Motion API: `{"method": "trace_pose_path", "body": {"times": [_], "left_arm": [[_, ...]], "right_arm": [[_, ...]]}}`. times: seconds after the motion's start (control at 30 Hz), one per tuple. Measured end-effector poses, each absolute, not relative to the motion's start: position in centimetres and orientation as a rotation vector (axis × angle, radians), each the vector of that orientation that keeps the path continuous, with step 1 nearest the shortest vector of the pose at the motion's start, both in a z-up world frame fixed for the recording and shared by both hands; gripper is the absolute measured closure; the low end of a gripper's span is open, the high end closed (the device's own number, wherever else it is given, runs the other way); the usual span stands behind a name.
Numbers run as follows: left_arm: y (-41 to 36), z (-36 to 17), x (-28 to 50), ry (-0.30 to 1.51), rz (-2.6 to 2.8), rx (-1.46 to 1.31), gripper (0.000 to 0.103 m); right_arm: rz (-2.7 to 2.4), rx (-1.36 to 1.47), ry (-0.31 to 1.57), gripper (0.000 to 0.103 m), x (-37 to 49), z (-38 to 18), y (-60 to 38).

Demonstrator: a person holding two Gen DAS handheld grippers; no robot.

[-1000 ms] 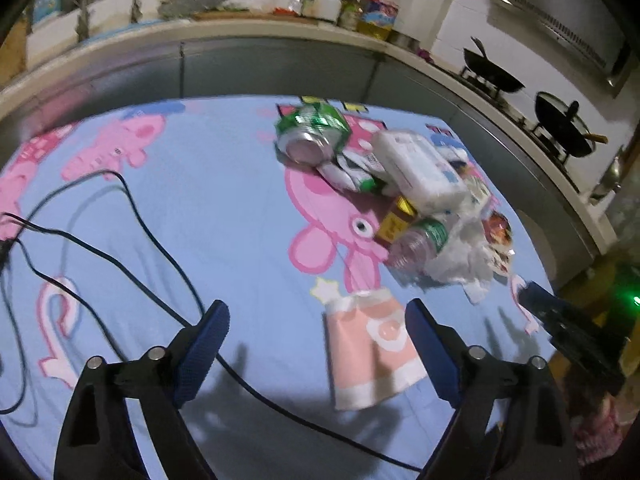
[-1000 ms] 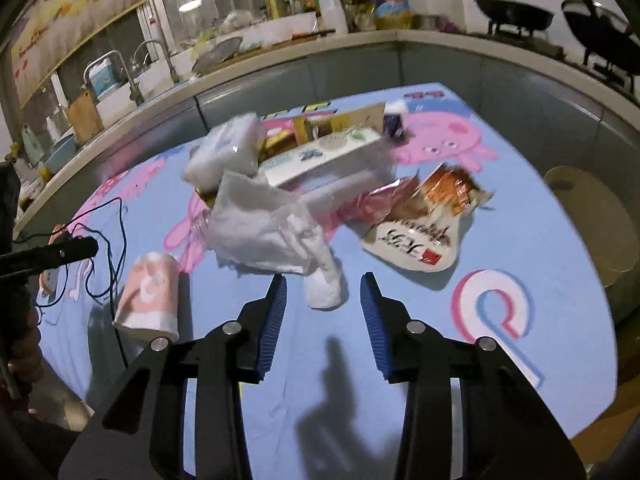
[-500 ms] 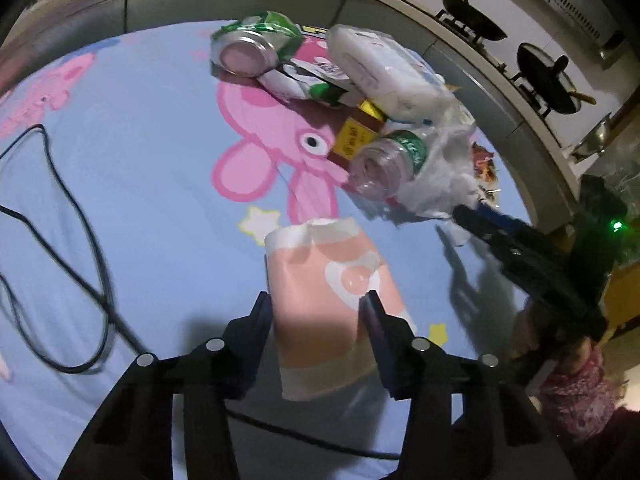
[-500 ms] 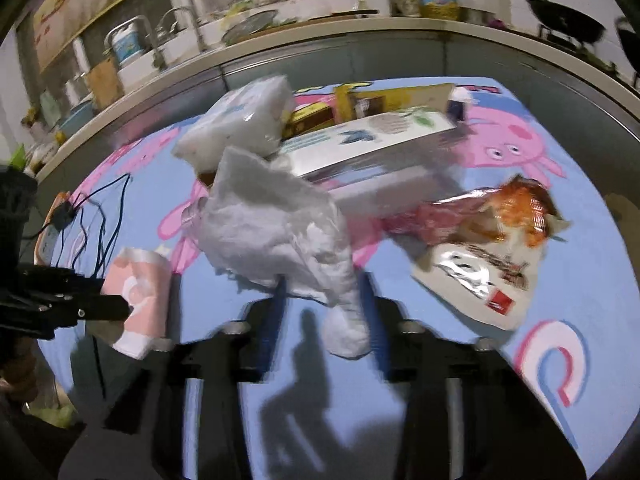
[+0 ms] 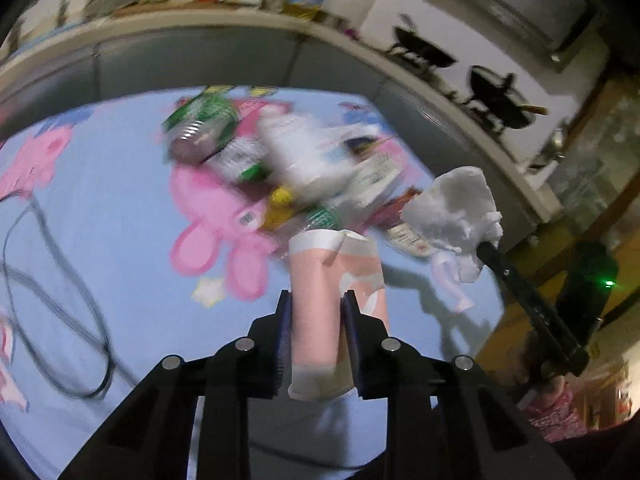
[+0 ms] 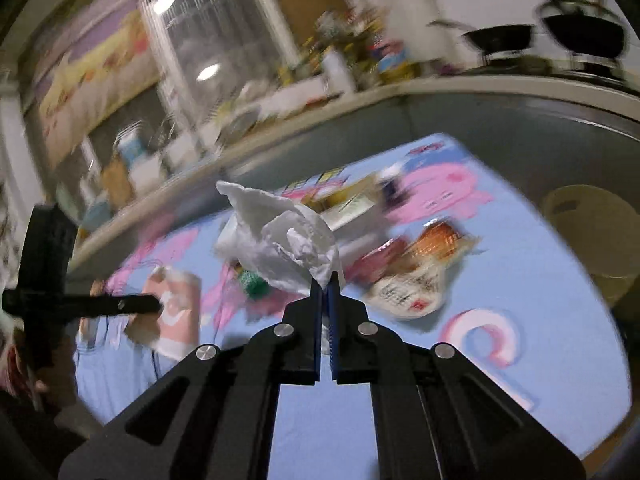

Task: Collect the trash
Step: 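Carry cup and tissue to the beige bin and open both grippers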

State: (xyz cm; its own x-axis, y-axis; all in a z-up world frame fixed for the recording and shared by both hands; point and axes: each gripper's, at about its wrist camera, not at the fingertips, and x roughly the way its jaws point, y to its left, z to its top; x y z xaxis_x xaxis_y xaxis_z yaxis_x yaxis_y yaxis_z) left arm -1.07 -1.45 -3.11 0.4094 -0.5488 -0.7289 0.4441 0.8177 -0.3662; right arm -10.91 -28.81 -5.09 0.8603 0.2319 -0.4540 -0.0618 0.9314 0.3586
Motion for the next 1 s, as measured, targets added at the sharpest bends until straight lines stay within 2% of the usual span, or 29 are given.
{"method": "trace_pose_path", "body": {"times": [0.17, 0.4, 0.63, 0.77, 0.83, 0.87, 0.9, 0.93, 1.0], "left_arm": [[-9.2, -1.0, 1.0, 0.950, -0.792, -0.108, 0.077], [-25.1, -0.3, 3.6, 0.948, -0.990, -0.037, 0.077], [-39.5, -3.4, 7.1, 0.981, -1.001, -0.001, 0.076], [-43.6, -6.1, 8.4, 0.997, -0.927, 0.020, 0.070], [-44.8, -7.8, 9.1, 1.036, -0.888, 0.040, 0.069], [-45.1, -8.3, 9.3, 1.050, -0.877, 0.042, 0.063], [-45.3, -8.8, 9.6, 1.067, -0.865, 0.041, 0.057], [-45.3, -9.0, 9.8, 1.077, -0.858, 0.036, 0.056], [-45.1, -9.2, 10.3, 1.104, -0.846, 0.021, 0.056]], "right_arm": [[-0.019, 0.464, 0.478, 0.100, -11.6, -5.5, -35.4], [-0.239, 0.676, 0.456, 0.100, -12.3, -8.0, -46.2], [-0.380, 0.758, 0.497, 0.099, -10.4, -11.2, -54.2], [-0.397, 0.785, 0.530, 0.096, -9.3, -13.3, -56.6], [-0.383, 0.813, 0.550, 0.088, -8.6, -14.3, -57.3], [-0.382, 0.818, 0.552, 0.084, -8.5, -14.5, -57.5], [-0.385, 0.823, 0.548, 0.069, -8.5, -14.7, -57.5], [-0.386, 0.824, 0.536, 0.056, -8.7, -14.7, -57.5], [-0.400, 0.800, 0.518, 0.054, -9.0, -14.5, -57.3]]}}
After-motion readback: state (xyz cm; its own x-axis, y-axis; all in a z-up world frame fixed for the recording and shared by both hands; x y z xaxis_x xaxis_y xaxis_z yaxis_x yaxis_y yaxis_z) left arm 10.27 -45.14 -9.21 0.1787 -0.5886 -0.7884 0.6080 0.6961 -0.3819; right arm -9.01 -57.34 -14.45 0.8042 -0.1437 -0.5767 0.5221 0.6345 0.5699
